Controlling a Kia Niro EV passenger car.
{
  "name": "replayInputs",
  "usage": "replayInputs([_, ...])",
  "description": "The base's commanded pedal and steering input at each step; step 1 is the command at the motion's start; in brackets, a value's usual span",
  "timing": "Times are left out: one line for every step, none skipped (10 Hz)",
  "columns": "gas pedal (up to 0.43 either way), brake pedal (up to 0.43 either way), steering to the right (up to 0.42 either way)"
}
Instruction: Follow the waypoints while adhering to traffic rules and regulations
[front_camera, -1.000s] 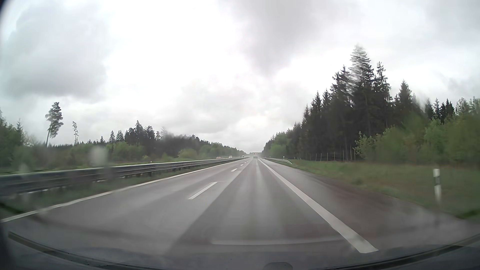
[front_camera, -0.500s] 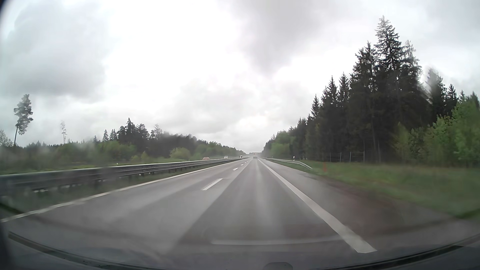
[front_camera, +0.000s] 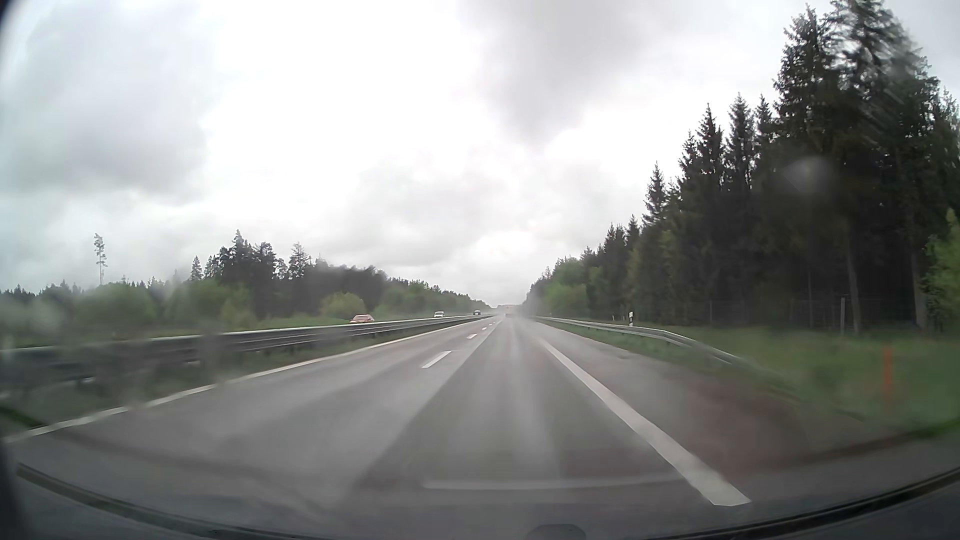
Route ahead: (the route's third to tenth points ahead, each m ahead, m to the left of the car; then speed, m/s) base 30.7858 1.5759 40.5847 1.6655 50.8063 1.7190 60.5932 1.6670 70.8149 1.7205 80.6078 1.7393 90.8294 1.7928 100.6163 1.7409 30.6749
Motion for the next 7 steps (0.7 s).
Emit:
replayInputs([0.299,0.000,-0.001])
replayInputs([0.299,0.000,-0.001])
replayInputs([0.287,0.000,-0.001])
replayInputs([0.287,0.000,-0.001])
replayInputs([0.287,0.000,-0.001])
replayInputs([0.287,0.000,-0.001])
replayInputs([0.287,0.000,-0.001])
